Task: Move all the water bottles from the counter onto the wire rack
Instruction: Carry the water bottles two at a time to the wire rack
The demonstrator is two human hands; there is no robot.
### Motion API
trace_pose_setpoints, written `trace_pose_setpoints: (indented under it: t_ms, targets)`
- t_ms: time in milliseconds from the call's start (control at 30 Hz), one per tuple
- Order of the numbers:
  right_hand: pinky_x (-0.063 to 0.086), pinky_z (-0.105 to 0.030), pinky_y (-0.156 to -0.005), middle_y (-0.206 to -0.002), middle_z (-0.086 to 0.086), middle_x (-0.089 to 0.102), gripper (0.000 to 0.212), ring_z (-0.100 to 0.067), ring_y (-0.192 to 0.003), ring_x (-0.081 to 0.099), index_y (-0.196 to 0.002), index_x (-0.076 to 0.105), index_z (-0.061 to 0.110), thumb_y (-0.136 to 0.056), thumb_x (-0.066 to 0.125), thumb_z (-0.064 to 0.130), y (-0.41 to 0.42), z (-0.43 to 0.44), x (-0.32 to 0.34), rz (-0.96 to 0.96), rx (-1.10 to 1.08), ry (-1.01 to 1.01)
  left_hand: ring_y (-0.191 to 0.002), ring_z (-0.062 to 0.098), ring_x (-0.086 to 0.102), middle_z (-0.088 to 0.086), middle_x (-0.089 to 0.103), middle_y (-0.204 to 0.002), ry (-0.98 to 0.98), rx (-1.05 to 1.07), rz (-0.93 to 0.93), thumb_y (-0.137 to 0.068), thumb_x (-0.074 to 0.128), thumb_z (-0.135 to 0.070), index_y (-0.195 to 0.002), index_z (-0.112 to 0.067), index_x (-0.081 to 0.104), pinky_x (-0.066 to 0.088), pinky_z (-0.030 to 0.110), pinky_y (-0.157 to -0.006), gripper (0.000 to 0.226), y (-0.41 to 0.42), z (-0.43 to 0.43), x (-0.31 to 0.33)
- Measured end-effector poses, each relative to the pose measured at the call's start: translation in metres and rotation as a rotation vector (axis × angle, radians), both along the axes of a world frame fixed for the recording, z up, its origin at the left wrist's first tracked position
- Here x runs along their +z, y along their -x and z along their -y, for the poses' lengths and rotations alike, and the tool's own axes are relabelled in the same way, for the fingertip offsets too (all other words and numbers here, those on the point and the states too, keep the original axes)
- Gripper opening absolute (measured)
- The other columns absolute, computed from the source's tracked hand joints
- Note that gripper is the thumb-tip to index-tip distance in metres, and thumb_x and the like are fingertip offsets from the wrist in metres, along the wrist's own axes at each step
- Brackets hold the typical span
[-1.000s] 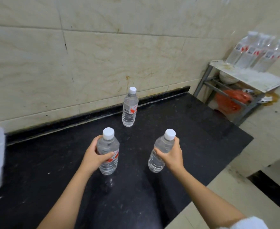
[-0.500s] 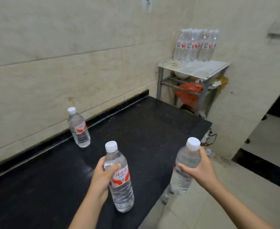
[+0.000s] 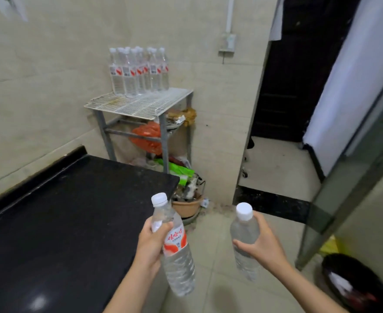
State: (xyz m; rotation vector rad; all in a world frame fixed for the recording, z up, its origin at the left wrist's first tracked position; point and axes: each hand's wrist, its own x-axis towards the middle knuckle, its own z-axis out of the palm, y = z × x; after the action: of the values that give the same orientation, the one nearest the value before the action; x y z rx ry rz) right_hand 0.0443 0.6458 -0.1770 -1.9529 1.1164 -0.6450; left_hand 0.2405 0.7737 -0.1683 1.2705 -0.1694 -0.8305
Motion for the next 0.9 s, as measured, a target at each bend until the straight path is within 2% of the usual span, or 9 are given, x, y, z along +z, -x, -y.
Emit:
trace_pose_setpoints:
  t_ms: [100, 200, 267, 400, 500, 600, 700, 800, 900]
  targets:
    - [0.038, -0.026, -0.079, -0.108, 0.004, 0.057, 0.065, -0.016, -0.099, 0.054, -0.11, 0.044, 0.031, -0.06, 0.082, 0.018, 0.009, 0.026, -0.001, 0.028, -0.065, -0.007, -0.071, 0.026, 0.06, 0.016, 0.062, -0.086, -0.034, -0.027, 0.024, -0.083, 0.053, 0.001, -0.087, -0.015, 0.054, 0.049, 0.033, -0.063, 0.017, 0.001, 0.035, 0.0]
    - [0.045, -0.029, -0.081, -0.101, 0.003, 0.063, 0.06, -0.019, -0.097, 0.06, -0.097, 0.044, 0.04, -0.058, 0.083, 0.016, 0.007, 0.057, -0.002, 0.087, -0.11, -0.061, -0.062, 0.02, 0.063, 0.014, 0.062, -0.083, -0.019, -0.039, 0.074, -0.083, 0.052, 0.002, -0.087, -0.014, 0.055, 0.052, 0.029, -0.056, 0.016, -0.008, 0.071, -0.003]
    - [0.047, -0.029, -0.083, -0.099, 0.009, 0.061, 0.06, -0.016, -0.095, 0.06, -0.094, 0.043, 0.044, -0.058, 0.083, 0.016, -0.001, 0.082, -0.001, 0.088, -0.098, -0.08, -0.065, 0.022, 0.063, 0.014, 0.063, -0.083, 0.002, -0.031, 0.098, -0.082, 0.053, 0.003, -0.09, -0.013, 0.056, 0.053, 0.029, -0.056, 0.018, -0.019, 0.096, -0.005]
    - [0.042, -0.022, -0.079, -0.1, 0.019, 0.056, 0.062, -0.009, -0.096, 0.056, -0.095, 0.039, 0.047, -0.059, 0.082, 0.018, -0.037, 0.144, 0.007, 0.059, -0.035, -0.048, -0.074, 0.027, 0.061, 0.013, 0.064, -0.085, 0.053, -0.017, 0.204, -0.078, 0.058, 0.009, -0.097, -0.011, 0.057, 0.055, 0.029, -0.059, 0.028, -0.057, 0.152, -0.003]
    - [0.041, -0.021, -0.079, -0.101, 0.012, 0.059, 0.061, -0.011, -0.097, 0.058, -0.096, 0.04, 0.044, -0.06, 0.081, 0.017, -0.081, 0.201, 0.019, 0.039, -0.032, -0.003, -0.074, 0.025, 0.062, 0.009, 0.066, -0.086, 0.095, -0.001, 0.286, -0.073, 0.062, 0.011, -0.093, -0.018, 0.058, 0.053, 0.03, -0.062, 0.035, -0.098, 0.202, 0.001]
    - [0.042, -0.023, -0.081, -0.107, 0.004, 0.059, 0.063, -0.014, -0.101, 0.057, -0.105, 0.039, 0.038, -0.062, 0.081, 0.02, -0.127, 0.261, 0.034, 0.005, 0.013, 0.018, -0.075, 0.024, 0.061, 0.008, 0.065, -0.086, 0.129, 0.015, 0.296, -0.074, 0.061, 0.01, -0.088, -0.022, 0.057, 0.053, 0.021, -0.056, 0.035, -0.133, 0.259, 0.008]
    - [0.046, -0.028, -0.084, -0.108, 0.004, 0.058, 0.064, -0.015, -0.102, 0.057, -0.104, 0.039, 0.041, -0.059, 0.082, 0.023, -0.161, 0.312, 0.054, 0.03, 0.051, 0.042, -0.077, 0.022, 0.061, 0.005, 0.064, -0.086, 0.173, 0.017, 0.293, -0.076, 0.061, 0.008, -0.087, -0.025, 0.055, 0.052, 0.024, -0.059, 0.036, -0.155, 0.315, 0.023]
    - [0.046, -0.023, -0.078, -0.102, 0.008, 0.059, 0.064, -0.009, -0.095, 0.059, -0.099, 0.041, 0.042, -0.048, 0.079, 0.037, -0.179, 0.354, 0.066, 0.114, 0.011, 0.038, -0.078, 0.015, 0.061, -0.001, 0.063, -0.087, 0.177, -0.001, 0.355, -0.076, 0.062, 0.005, -0.088, -0.029, 0.053, 0.048, 0.02, -0.059, 0.037, -0.17, 0.362, 0.04]
    - [0.043, -0.015, -0.071, -0.096, 0.013, 0.059, 0.065, -0.001, -0.088, 0.058, -0.107, 0.044, 0.031, -0.057, 0.084, 0.016, -0.188, 0.392, 0.065, 0.181, -0.022, 0.005, -0.081, 0.014, 0.061, -0.001, 0.063, -0.089, 0.164, -0.011, 0.38, -0.075, 0.064, 0.003, -0.088, -0.031, 0.053, 0.046, 0.026, -0.064, 0.038, -0.18, 0.398, 0.052]
